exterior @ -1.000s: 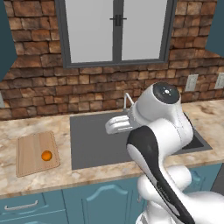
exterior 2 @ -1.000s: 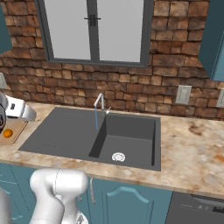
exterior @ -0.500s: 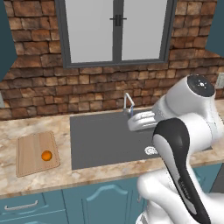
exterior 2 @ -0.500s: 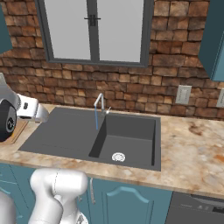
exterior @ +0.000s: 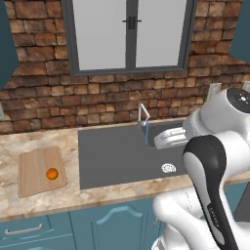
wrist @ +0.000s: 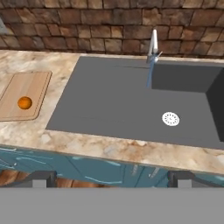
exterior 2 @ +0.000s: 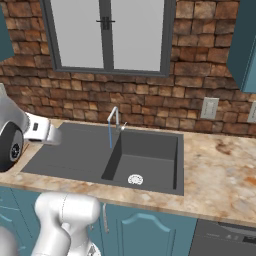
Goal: Pick the tangerine from the sink and place it on the cutting board to airdry. Then turn off the sink faucet.
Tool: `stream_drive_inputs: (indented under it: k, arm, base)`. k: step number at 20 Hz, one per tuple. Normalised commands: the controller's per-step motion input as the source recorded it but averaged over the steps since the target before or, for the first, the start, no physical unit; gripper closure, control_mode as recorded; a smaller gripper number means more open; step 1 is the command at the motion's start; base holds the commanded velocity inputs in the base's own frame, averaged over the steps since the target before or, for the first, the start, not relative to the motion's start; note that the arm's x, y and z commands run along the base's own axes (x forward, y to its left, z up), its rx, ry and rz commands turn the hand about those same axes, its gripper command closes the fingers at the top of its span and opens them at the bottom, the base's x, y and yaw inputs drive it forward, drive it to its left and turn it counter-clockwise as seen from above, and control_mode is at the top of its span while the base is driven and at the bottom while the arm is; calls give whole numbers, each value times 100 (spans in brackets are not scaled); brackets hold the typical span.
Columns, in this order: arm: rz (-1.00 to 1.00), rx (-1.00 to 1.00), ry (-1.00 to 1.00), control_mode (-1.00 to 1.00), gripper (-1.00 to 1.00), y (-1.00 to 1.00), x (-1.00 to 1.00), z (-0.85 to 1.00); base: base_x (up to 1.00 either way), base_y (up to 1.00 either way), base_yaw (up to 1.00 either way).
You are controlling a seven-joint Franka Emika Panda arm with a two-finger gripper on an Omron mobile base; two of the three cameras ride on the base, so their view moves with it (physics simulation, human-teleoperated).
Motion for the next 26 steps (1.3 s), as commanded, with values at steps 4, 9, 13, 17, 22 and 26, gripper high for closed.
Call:
stream_drive_inputs:
  k: [4, 9, 13, 17, 22, 26]
  arm:
    - [2, 0, 0, -100, -100, -46, 0, 0]
    - [8, -2, -3, -100, -100, -33, 0, 0]
    - [5, -5, -8, -100, -100, -29, 0, 0]
    - [0, -2, -10, -100, -100, -30, 0, -3]
    - [0, -3, -11, -100, -100, -35, 1, -4]
    - [0, -1, -10, -100, -100, -37, 5, -5]
  base:
    - [0, 0, 0]
    - [0, 0, 0]
    - [0, 0, 0]
    - [0, 0, 0]
    - [0, 0, 0]
    - [0, 0, 0]
